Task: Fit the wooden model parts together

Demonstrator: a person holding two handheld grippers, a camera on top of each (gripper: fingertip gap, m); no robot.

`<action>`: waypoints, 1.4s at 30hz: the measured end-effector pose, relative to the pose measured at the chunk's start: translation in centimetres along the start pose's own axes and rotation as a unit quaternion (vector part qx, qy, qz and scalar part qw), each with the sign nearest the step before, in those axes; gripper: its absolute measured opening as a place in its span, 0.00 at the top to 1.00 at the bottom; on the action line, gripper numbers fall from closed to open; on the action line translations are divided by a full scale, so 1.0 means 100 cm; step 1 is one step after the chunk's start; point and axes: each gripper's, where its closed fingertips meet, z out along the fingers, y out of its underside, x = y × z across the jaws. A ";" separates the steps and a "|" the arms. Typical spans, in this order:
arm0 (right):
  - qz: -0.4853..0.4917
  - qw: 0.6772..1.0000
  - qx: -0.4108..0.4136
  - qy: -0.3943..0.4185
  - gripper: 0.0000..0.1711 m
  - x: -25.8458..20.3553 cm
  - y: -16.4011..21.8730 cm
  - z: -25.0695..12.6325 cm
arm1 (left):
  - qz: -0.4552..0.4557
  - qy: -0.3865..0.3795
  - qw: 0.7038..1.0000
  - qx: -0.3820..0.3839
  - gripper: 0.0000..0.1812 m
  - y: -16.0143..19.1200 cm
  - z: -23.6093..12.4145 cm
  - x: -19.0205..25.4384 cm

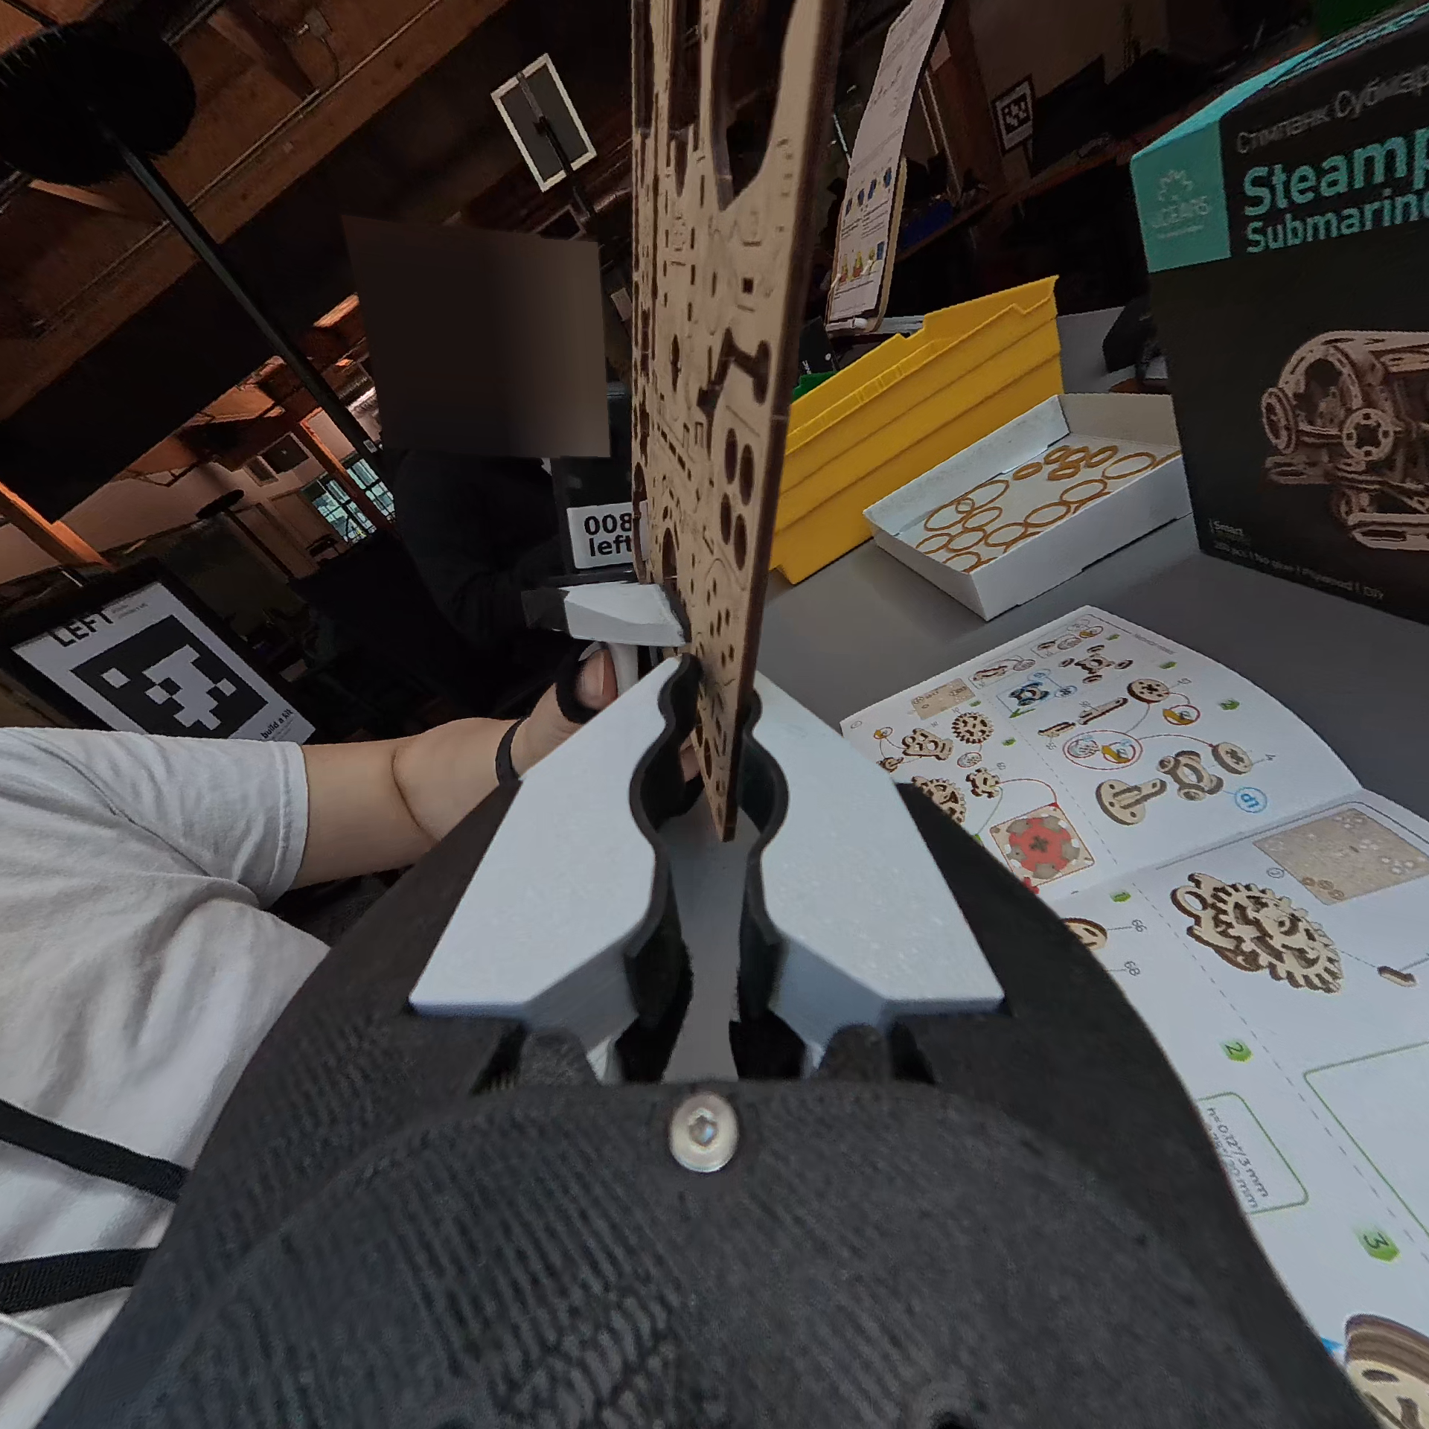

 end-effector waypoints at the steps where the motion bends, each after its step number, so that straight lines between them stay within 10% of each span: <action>1: -0.005 1.000 -0.002 0.004 0.97 0.000 0.000 0.000 | 0.005 -0.004 1.000 0.000 1.00 0.000 0.000 0.000; 42: 0.030 0.999 0.014 0.021 0.95 0.010 0.003 -0.001 | 0.040 -0.049 0.998 0.003 0.99 0.006 0.001 -0.006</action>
